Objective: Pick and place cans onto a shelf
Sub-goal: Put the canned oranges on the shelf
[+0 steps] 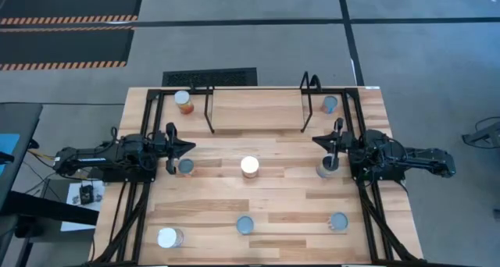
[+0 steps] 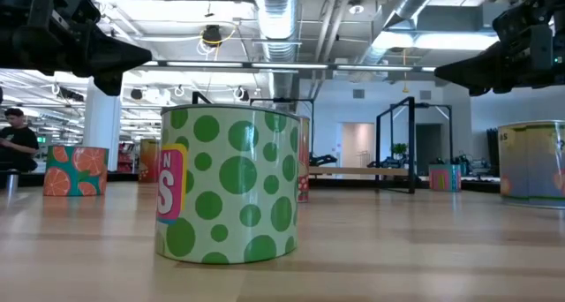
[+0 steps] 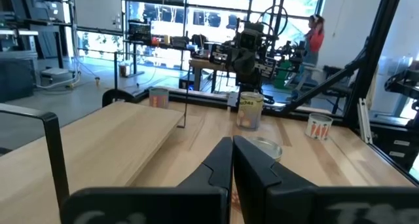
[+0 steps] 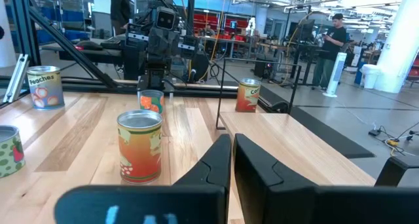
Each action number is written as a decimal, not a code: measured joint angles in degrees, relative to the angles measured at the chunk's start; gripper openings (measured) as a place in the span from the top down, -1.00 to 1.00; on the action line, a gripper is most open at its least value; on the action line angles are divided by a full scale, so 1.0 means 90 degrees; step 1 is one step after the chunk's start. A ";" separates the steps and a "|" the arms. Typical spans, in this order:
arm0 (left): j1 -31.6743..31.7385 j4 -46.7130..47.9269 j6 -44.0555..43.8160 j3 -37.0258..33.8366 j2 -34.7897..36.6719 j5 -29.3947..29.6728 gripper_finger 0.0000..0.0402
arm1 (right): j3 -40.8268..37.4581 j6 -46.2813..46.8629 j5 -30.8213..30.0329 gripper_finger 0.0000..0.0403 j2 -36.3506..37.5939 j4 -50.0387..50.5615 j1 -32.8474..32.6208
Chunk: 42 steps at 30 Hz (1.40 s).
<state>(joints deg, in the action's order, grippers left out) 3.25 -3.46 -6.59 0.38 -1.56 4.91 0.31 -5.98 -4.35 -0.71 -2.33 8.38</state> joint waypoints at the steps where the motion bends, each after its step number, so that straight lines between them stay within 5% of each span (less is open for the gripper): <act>1: 0.0001 0.0008 0.0003 -0.0001 0.0002 0.0002 0.99 | 0.0001 0.0000 0.0001 0.78 -0.0002 0.0002 0.0000; 16: 0.0000 -0.0297 -0.0652 -0.0002 0.0000 0.0297 0.99 | 0.0001 0.0000 0.0001 0.78 -0.0001 0.0002 0.0000; 22: -0.0055 -0.0657 -0.0479 0.0116 -0.0176 -0.0848 1.00 | 0.0001 0.0000 0.0001 0.78 -0.0002 0.0000 0.0000; 35: -0.0408 -0.0646 -0.0015 0.1420 -0.2928 -0.0682 1.00 | 0.0001 0.0000 0.0001 0.78 -0.0001 0.0005 0.0000; 42: -0.0408 0.1031 -0.0368 0.2533 -0.4226 -0.0693 1.00 | 0.0000 0.0000 0.0001 0.78 -0.0001 0.0007 0.0000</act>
<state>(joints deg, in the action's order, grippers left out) -0.43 5.82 -9.91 23.17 -39.59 -1.34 0.30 -5.98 -4.34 -0.72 -2.26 8.38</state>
